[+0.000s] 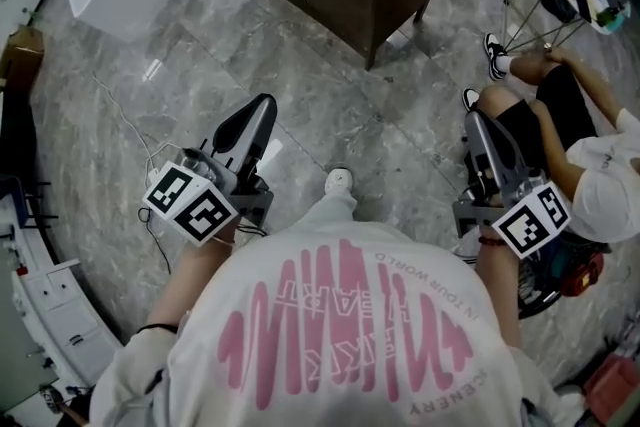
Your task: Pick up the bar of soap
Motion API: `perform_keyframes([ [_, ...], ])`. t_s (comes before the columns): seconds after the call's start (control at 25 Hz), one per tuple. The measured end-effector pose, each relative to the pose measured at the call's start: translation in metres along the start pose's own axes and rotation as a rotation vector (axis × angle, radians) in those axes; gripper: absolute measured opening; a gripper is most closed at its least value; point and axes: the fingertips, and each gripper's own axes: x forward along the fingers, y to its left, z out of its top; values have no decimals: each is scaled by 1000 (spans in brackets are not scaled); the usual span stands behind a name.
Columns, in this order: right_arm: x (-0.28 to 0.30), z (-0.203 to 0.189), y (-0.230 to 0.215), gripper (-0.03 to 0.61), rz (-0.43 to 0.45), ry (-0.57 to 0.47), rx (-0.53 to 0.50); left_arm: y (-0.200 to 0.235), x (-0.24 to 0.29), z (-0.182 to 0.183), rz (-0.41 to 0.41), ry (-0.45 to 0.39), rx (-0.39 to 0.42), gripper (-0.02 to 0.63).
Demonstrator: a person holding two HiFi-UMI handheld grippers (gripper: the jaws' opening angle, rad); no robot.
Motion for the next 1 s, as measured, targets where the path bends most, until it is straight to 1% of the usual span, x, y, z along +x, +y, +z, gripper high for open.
perform_keyframes([
  [0.12, 32, 8, -9, 11, -4, -3, 0, 27, 20, 9, -7, 12, 12, 11],
  [0.36, 72, 13, -15, 11, -18, -3, 8, 65, 47, 16, -24, 29, -30, 11],
  [0.56, 81, 21, -25, 11, -50, -12, 13, 79, 64, 24, -45, 20, -34, 11],
  [0.8, 87, 30, -30, 11, -70, -26, 6, 92, 73, 34, -49, 16, -27, 11],
  [1.0, 96, 31, -37, 11, -77, -41, 35, 99, 82, 39, -64, 18, -22, 11],
])
